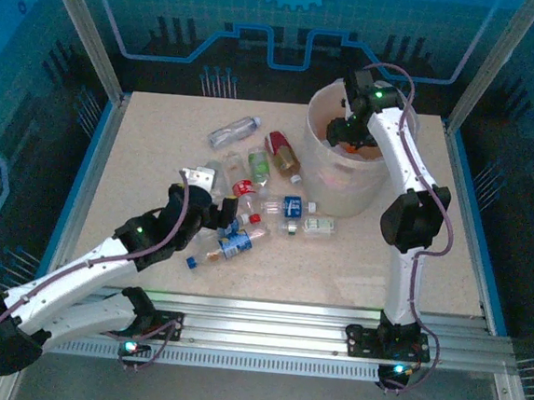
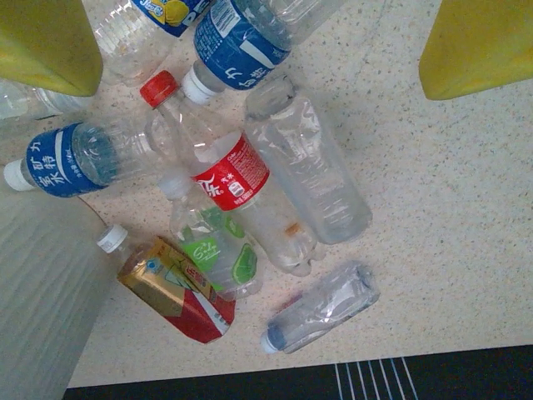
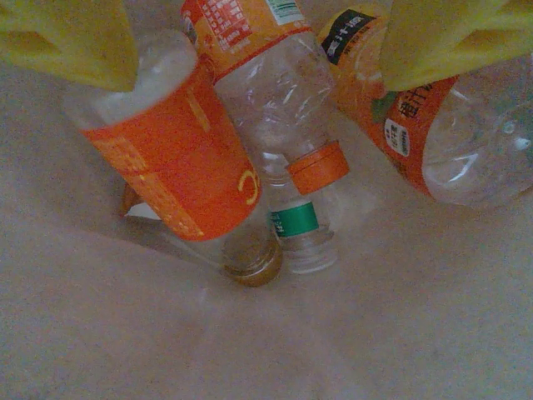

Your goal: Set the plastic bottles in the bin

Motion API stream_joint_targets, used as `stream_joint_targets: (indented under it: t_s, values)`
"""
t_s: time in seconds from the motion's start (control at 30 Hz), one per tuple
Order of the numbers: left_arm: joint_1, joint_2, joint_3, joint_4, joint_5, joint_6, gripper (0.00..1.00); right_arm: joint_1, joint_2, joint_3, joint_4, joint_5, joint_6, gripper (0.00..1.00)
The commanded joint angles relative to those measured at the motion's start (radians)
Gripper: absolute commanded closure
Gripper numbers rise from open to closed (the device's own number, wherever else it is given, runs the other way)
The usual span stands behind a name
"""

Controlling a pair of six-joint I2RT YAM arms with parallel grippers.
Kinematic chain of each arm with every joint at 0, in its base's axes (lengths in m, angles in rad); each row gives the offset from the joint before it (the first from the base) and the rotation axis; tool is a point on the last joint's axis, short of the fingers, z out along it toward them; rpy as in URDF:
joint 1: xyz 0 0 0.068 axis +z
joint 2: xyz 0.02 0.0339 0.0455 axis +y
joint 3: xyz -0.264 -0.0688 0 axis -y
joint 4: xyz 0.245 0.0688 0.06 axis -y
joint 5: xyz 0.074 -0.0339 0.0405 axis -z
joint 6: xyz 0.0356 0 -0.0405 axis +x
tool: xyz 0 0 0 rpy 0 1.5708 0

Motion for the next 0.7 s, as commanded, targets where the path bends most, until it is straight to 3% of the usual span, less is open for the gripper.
stream_joint_targets:
  t_s: [0.0,0.13,0.23,0.67]
  values:
    - [0.019,0.007,0.029,-0.031,-0.002,-0.039,0.01,-0.012,-0.074,0.002,0.004,-0.011,-0.006,0.21]
    - [0.039,0.018,0.024,-0.052,0.014,-0.058,0.01,-0.011,-0.145,-0.002,0.015,-0.017,-0.01,0.17]
    - [0.067,0.03,0.027,-0.069,0.031,-0.087,0.01,-0.012,-0.213,-0.018,0.031,-0.029,-0.01,0.0]
    - [0.266,0.124,0.017,-0.023,0.171,-0.215,0.01,0.0,-0.567,-0.265,0.179,-0.049,0.025,0.0]
